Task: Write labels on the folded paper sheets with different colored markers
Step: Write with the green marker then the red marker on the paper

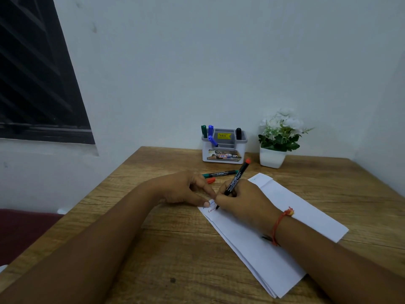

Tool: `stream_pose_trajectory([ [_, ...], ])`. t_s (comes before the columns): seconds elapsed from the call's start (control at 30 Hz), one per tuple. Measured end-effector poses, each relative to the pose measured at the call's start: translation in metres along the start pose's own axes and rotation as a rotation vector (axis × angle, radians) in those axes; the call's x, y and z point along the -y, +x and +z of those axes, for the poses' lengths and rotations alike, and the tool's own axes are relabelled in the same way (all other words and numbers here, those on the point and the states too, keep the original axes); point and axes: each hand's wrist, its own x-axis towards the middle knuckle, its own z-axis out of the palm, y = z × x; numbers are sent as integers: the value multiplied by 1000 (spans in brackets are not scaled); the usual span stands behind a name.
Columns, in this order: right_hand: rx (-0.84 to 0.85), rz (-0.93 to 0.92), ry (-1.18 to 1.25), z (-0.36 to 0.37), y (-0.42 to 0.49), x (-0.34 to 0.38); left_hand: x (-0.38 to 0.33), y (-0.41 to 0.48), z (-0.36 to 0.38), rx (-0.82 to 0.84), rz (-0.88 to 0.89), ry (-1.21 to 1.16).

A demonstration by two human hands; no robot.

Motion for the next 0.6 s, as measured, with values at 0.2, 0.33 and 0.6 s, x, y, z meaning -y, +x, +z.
stream_pose_trajectory([
  [0.2,-86,92,-8,-1,6,-4,-1,1,0,15,-8,21],
  [0.33,-110,152,123,-5,9,-6,1,3,0,19,-18,28],
  [0.6,-115,152,678,-13,7,-6,5,7,3,-239,-54,-55],
])
